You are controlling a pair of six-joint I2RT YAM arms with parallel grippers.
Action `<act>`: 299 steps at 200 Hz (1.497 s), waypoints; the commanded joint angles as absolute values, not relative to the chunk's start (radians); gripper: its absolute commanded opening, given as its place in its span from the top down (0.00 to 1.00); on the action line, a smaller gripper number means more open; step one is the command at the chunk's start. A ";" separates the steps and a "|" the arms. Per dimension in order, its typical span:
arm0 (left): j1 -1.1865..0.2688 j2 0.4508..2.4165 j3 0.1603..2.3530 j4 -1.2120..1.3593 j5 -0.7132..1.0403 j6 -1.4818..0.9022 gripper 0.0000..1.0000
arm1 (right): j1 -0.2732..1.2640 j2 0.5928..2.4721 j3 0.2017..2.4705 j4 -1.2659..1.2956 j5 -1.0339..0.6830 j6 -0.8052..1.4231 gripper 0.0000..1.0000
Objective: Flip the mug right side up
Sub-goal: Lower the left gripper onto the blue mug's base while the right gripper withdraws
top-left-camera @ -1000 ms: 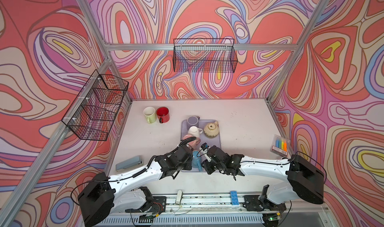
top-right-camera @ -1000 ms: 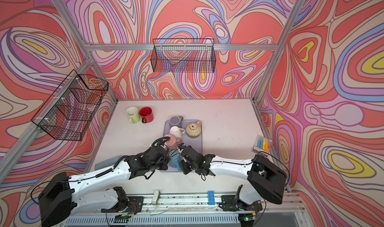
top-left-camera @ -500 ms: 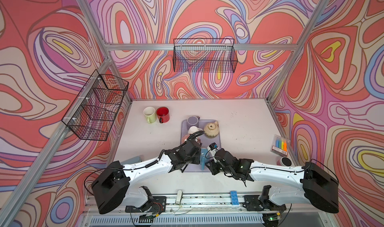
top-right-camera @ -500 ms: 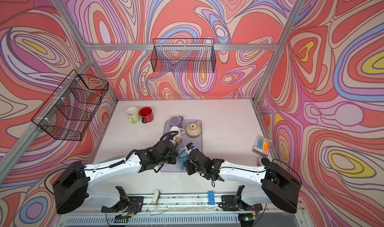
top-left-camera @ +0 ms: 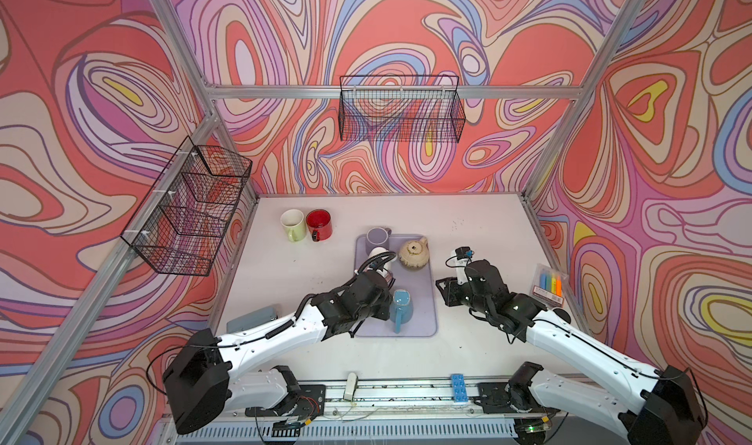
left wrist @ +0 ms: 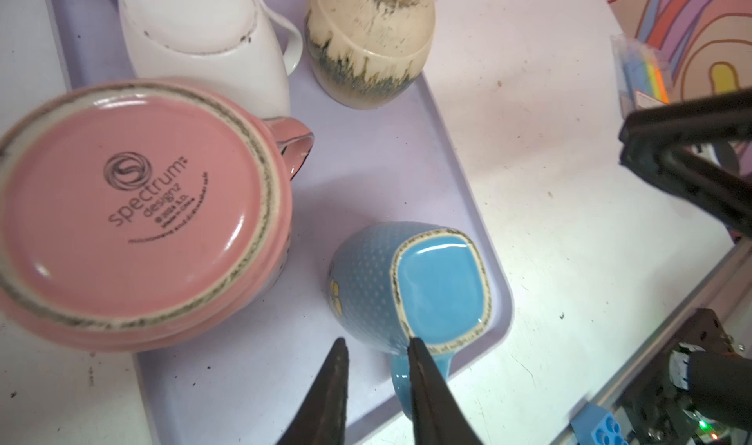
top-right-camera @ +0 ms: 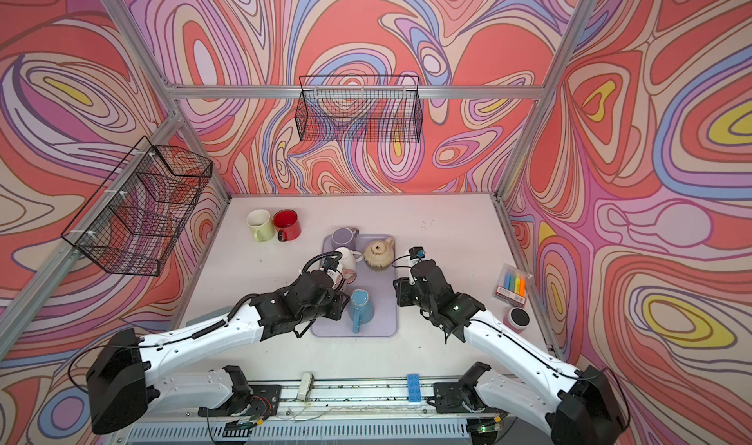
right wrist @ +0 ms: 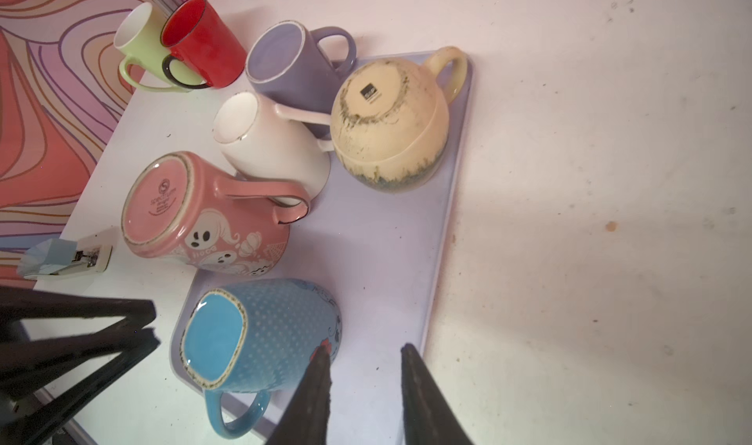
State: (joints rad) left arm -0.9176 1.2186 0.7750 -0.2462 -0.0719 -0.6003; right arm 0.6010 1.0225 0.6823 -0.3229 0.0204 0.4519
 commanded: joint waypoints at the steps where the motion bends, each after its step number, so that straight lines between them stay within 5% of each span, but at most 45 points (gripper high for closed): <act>1: -0.964 1.180 0.756 -0.380 -0.067 -0.607 0.61 | 0.574 1.062 0.740 -0.380 -0.024 0.383 0.69; 39: -1.069 1.153 0.762 -0.450 -0.159 -0.753 0.49 | 0.549 1.138 0.793 -0.361 -0.046 0.346 0.69; 121: -1.086 1.396 0.864 -0.341 -0.164 -0.742 0.51 | 0.455 1.161 0.813 -0.326 -0.111 0.300 0.69; 235: -1.013 1.500 0.864 -0.284 -0.172 -0.758 0.60 | 0.389 1.200 0.782 -0.257 -0.183 0.295 0.70; 299: -0.991 1.532 0.878 -0.270 -0.149 -0.721 0.77 | 0.368 1.197 0.758 -0.252 -0.189 0.292 0.71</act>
